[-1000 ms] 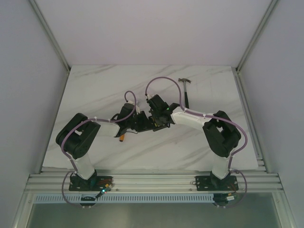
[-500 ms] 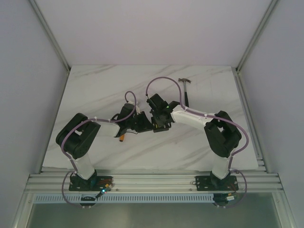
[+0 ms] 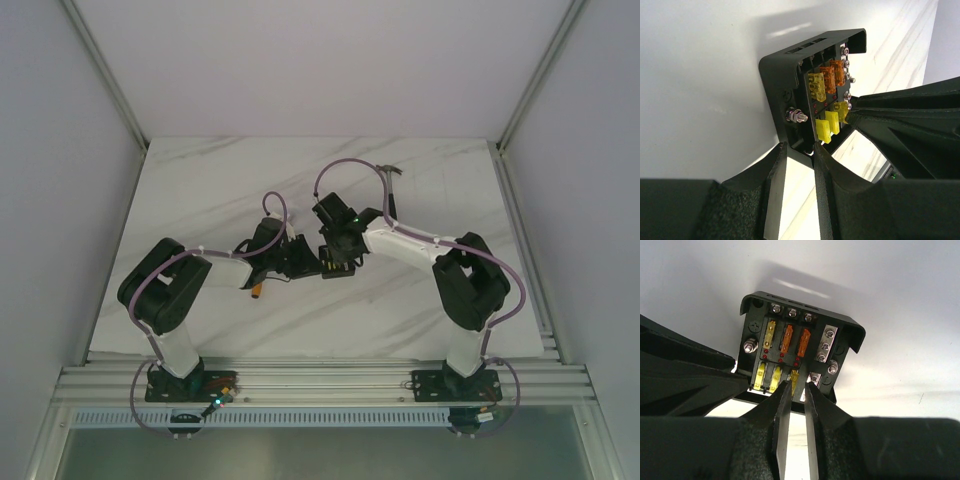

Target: Snap on the fuse box

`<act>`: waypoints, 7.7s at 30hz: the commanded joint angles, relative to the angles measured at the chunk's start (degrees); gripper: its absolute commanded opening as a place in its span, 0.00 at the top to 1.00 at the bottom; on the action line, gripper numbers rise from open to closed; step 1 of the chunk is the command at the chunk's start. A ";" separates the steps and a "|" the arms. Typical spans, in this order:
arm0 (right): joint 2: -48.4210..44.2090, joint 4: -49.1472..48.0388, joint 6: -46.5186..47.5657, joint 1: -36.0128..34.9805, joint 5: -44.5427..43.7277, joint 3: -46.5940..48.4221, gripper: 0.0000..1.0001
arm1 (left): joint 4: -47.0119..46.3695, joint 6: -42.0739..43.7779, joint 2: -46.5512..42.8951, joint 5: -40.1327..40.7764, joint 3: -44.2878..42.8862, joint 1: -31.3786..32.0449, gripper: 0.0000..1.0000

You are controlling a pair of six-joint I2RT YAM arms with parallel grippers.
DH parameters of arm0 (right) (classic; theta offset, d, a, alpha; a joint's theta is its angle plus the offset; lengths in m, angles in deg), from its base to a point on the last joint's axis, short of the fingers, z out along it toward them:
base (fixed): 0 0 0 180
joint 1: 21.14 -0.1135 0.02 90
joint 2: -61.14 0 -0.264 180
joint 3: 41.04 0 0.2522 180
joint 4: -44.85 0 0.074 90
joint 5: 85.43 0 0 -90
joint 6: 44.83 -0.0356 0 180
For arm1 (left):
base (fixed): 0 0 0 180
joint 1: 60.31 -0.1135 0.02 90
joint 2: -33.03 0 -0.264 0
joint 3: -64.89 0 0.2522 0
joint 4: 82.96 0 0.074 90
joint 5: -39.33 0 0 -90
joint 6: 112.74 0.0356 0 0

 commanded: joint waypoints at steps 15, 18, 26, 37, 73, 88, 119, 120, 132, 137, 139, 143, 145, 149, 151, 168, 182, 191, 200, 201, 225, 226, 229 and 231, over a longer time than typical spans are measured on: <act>0.89 2.28 -4.09 0.72 3.84 -0.50 0.86 | 0.53 -0.19 0.48 -0.42 -0.27 -0.19 0.63; 1.69 3.27 -3.98 0.64 4.64 -0.51 0.89 | 0.41 -0.34 0.50 -0.47 -0.20 -0.15 0.63; 4.70 5.13 -3.07 -0.12 5.55 -1.95 1.00 | -0.19 -0.77 0.64 -0.64 -0.01 -0.07 0.63; 10.56 5.90 -1.93 -2.33 5.82 -4.10 1.00 | -1.29 -1.48 0.74 -0.81 0.59 0.01 0.63; -27.30 -19.85 -2.80 4.57 -1.60 -23.74 0.40 | 14.27 5.50 -9.30 10.97 -8.49 -9.20 0.40; -28.91 -30.95 -1.80 11.03 4.90 -33.77 0.13 | -5.25 -6.85 10.12 6.62 -18.32 -17.64 0.39; -25.90 -32.45 -1.28 12.77 7.66 -34.51 0.07 | -22.58 -21.16 26.15 11.60 -21.92 -14.58 0.60; -25.78 -32.32 -1.28 12.80 7.65 -34.47 0.07 | -23.05 -21.30 26.31 11.68 -22.01 -14.55 0.62; -25.18 -31.83 -1.33 12.81 9.88 -34.41 0.06 | -28.63 -21.57 22.40 8.44 -18.12 -14.91 0.88; -25.27 -31.43 -1.48 12.80 9.39 -34.90 0.06 | -30.16 -20.22 17.83 5.23 -14.19 -15.33 0.91; -25.13 -31.11 -1.11 12.77 7.82 -34.86 0.06 | -30.74 -19.83 15.35 4.07 -11.85 -15.63 0.91; -24.27 -29.92 -0.18 12.77 1.84 -34.11 0.06 | -30.81 -18.98 8.56 1.84 -6.15 -15.88 0.92; -23.04 -29.60 -0.05 12.84 -0.86 -33.74 0.06 | -30.47 -18.56 4.65 0.77 -3.40 -15.88 0.91; -20.11 -30.51 -0.62 12.25 -0.38 -33.69 0.06 | -29.07 -17.40 -3.18 -0.63 2.87 -15.77 0.91; -19.16 -31.40 -1.06 11.40 0.15 -33.93 0.06 | -27.64 -16.45 -6.76 -1.37 5.73 -15.40 0.91; -24.15 -36.79 -6.06 8.85 4.49 -38.93 0.05 | -27.48 -13.23 -14.89 -11.15 14.57 -9.47 0.91; -28.58 -40.61 -8.49 13.51 11.75 -42.46 0.05 | -28.73 -12.74 -3.21 -17.39 10.19 -7.61 0.92; -27.80 -42.55 -8.84 13.60 13.62 -42.37 0.05 | -24.92 -10.44 1.08 -18.13 7.51 -7.78 0.92; -27.53 -44.39 -9.78 13.56 17.21 -42.31 0.04 | -20.45 -8.79 2.39 -17.45 7.07 -8.99 0.84; -27.28 -44.83 -10.06 13.56 17.90 -42.29 0.04 | -19.70 -8.40 2.03 -17.27 7.02 -9.22 0.82; -19.66 -44.70 -13.78 13.26 24.32 -34.63 0.15 | 7.01 1.67 -7.82 -1.82 1.15 -6.56 0.42; -19.00 -44.80 -13.84 13.10 24.73 -34.19 0.17 | 7.40 1.74 -7.73 -1.40 0.70 -6.16 0.42; -17.51 -44.98 -13.98 12.64 25.43 -32.88 0.25 | 8.51 2.08 -8.09 0.08 -0.05 -5.09 0.45; -16.57 -44.97 -14.05 12.38 25.85 -32.27 0.29 | 9.30 2.32 -8.31 1.04 -0.45 -4.44 0.50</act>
